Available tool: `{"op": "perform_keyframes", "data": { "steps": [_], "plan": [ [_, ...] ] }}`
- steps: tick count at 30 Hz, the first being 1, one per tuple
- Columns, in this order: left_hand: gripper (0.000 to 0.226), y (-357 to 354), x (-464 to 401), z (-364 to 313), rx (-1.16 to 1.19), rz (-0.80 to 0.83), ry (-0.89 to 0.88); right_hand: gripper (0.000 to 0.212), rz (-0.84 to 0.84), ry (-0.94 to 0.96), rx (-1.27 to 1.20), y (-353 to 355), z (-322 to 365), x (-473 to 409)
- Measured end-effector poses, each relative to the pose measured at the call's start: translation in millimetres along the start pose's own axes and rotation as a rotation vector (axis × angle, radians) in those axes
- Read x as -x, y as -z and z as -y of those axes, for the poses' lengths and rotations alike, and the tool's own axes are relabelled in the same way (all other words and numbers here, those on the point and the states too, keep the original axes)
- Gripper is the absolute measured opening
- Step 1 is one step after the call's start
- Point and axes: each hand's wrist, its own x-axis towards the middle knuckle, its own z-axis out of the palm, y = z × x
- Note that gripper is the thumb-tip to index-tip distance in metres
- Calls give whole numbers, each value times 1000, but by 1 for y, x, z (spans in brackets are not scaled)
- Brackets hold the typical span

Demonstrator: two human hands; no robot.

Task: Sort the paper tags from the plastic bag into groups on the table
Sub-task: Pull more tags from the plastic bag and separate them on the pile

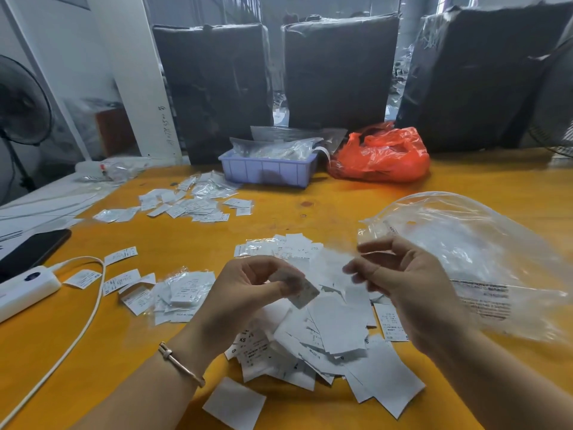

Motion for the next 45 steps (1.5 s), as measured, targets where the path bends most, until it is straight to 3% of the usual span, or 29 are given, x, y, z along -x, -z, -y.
{"op": "perform_keyframes", "data": {
  "steps": [4, 8, 17, 19, 22, 24, 28, 32, 39, 41, 45],
  "plan": [
    [18, 2, -2, 2, 70, 32, 60, 32, 75, -13, -32, -9, -2, 6],
    [23, 3, -3, 2, 233, 170, 131, 39, 89, 30, -10, -13, -5, 8],
    [18, -2, 0, -3, 90, 131, 46, 38, 181, 52, -2, -21, -3, 15],
    [14, -2, 0, -2, 81, 125, 38, 34, 149, 68, 80, -22, -3, 16],
    [10, -2, -1, 0, 72, 85, 49, 22, 62, 276, 382, -18, -3, 16],
    [13, -2, -1, 0, 62, 67, 49, 20, 90, 378, 482, -17, 0, 16],
    [10, -3, 0, -2, 36, 92, 18, 29, 203, 335, 615, -20, -4, 16],
    [8, -7, 1, -3, 21, 140, 23, 32, 195, 303, 607, -22, -6, 15],
    [18, -9, 0, -3, -18, 120, 54, 31, 141, 418, 721, -24, -7, 16],
    [18, -10, 0, -3, -81, 129, 37, 35, 180, 404, 630, -24, -5, 16],
    [17, -14, 2, -3, -203, 175, -27, 17, 306, 310, 446, -22, 0, 17]
  ]
}}
